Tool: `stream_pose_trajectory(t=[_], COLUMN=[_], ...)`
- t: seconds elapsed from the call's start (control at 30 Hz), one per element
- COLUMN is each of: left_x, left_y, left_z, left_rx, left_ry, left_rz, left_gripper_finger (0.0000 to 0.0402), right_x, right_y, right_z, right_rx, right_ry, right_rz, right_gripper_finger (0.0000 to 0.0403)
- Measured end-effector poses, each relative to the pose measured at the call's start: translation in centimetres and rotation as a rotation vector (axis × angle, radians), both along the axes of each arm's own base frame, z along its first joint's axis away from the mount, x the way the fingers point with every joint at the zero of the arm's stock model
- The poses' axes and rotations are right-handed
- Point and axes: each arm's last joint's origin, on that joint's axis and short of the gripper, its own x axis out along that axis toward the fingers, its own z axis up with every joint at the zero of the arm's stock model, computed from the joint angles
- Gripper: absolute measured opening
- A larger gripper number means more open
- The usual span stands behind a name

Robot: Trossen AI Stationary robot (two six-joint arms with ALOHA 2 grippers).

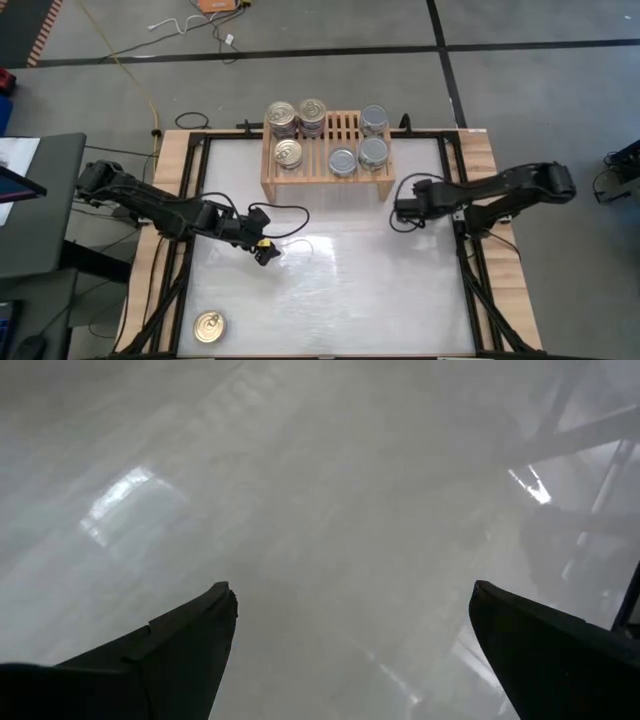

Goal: Stack canned seafood by type on shelf
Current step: Stack the green tuna can on top of the other green tuna can on the shelf

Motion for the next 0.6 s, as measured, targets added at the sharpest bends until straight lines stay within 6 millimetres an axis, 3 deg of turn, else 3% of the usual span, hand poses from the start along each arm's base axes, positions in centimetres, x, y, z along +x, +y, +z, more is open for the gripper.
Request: stream_pose_trajectory(t=[0.17,0.3,0.6], left_x=[0.0,0.0,0.0], left_y=[0.0,-0.1,0.1], left_z=[0.0,0.0,0.0], left_rx=[-0.017,-0.028,-0.025], left_ry=[0.002,0.004,0.003], left_rz=[0.008,0.002,0.006], left_gripper_finger=[0.0383,0.0383,0.0383], right_x=[0.9,2.0,8.6], right_y=[-0.8,0.2,6.1], right_z=[-1.8,-2.1,2.2], right_rx=[0.082,0.125,0.344], right_ry=[0.137,0.137,-0.376], right_rz=[0.057,0.13,0.378], right_gripper_finger=[0.0018,0.0018,0.0018])
